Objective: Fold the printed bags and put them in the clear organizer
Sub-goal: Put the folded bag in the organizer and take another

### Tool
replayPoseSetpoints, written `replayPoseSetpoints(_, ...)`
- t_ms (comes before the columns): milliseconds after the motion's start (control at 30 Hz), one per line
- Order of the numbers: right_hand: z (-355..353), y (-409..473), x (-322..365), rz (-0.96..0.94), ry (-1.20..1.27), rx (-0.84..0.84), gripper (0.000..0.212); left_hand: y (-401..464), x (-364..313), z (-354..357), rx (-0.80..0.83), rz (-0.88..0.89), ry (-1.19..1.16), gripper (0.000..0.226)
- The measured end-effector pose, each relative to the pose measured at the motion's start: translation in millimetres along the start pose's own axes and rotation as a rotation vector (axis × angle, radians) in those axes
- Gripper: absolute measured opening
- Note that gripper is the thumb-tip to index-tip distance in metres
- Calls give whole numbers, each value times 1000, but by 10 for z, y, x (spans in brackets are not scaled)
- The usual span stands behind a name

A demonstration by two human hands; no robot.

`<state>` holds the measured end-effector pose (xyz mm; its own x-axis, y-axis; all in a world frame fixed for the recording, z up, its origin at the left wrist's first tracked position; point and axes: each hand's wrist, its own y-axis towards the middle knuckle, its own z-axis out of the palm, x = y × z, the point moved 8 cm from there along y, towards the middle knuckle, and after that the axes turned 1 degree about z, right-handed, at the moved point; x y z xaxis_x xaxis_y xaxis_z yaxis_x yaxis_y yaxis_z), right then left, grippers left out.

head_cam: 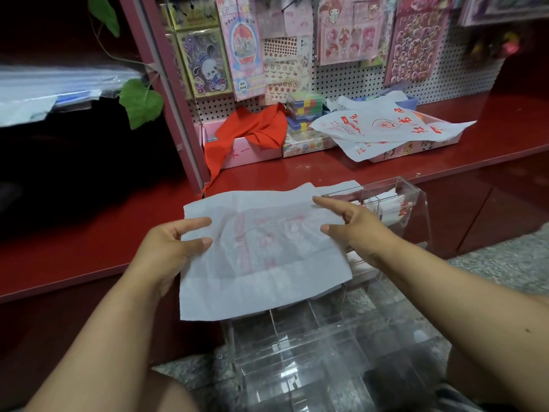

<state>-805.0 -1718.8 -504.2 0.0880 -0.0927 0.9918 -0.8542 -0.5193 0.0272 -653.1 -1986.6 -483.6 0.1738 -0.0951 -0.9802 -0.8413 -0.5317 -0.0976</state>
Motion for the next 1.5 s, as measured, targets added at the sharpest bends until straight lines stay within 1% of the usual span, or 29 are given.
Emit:
replayPoseSetpoints(67,-84,-11,120,-9,-25,-16,53,-26,-65,-51,-34,30,-16,36)
replayPoseSetpoints(200,-243,-60,421,-104,-75,-73,50,-63,-234,-177,-90,152,-67,35)
replayPoseSetpoints(333,-350,-92,664,-189,-117,-133,49,-159,-524,-254,-162,322,-9,41)
replayPoseSetpoints(367,-361,-106,739,-220,-152,-154,49,-189,-602,-264,-185,364,1,42)
replayPoseSetpoints(433,-376,-130,879,-286,-299,-211,46,-245,-740,-290,-246,438,54,40)
replayPoseSetpoints(500,-408,-137,971,-323,-439,-290,38,-295,-844,-309,-297,508,144,36)
replayPoseSetpoints(600,-448,-155,1059,-373,-546,-383,16,-358,-933,-314,-352,568,240,25)
replayPoseSetpoints(633,-457,-164,1092,-406,-569,-415,12,-367,-938,-316,-361,573,253,20)
replayPoseSetpoints(700,-468,-179,1135,-462,-542,-448,11,-363,-923,-335,-374,578,263,11)
replayPoseSetpoints(767,-477,-157,1098,-441,-361,-402,10,-350,-913,-367,-398,588,272,11)
replayPoseSetpoints(800,-481,-124,1042,-398,-243,-368,9,-339,-905,-374,-407,591,265,11)
replayPoseSetpoints(833,-485,-79,965,-345,-143,-342,9,-316,-884,-370,-401,580,225,10)
replayPoseSetpoints(900,-472,-29,866,-285,-41,-327,14,-264,-814,-300,-353,528,118,8)
replayPoseSetpoints(1000,-434,46,765,-271,-11,-368,21,-204,-712,-175,-345,498,125,18)
replayPoseSetpoints(1100,-374,130,651,-207,-38,-368,19,-103,-603,-146,-396,481,146,18)
replayPoseSetpoints(1133,-352,166,583,-171,21,-339,15,-64,-562,-143,-410,457,156,17)
replayPoseSetpoints(1167,-303,185,505,-111,71,-266,10,-25,-530,-145,-424,432,166,14)
replayPoseSetpoints(1200,-243,213,424,-57,87,-161,8,9,-498,-148,-436,405,180,11)
replayPoseSetpoints(1233,-170,210,367,-13,62,-48,22,52,-448,-163,-447,375,195,13)
replayPoseSetpoints(1267,-133,228,282,22,25,29,38,85,-403,-174,-452,343,203,18)
replayPoseSetpoints(1300,-136,205,232,58,-12,42,50,130,-344,-191,-457,306,202,23)
replayPoseSetpoints(1333,-188,213,164,93,-46,-12,58,169,-279,-206,-454,259,194,27)
replayPoseSetpoints(1367,-240,197,127,119,-60,-92,60,203,-215,-208,-441,207,175,28)
replayPoseSetpoints(1433,-322,217,8,153,-62,-212,53,229,-126,-168,-379,100,149,31)
replayPoseSetpoints(1500,-332,199,-82,196,-101,-270,48,198,-98,-70,-252,7,146,53)
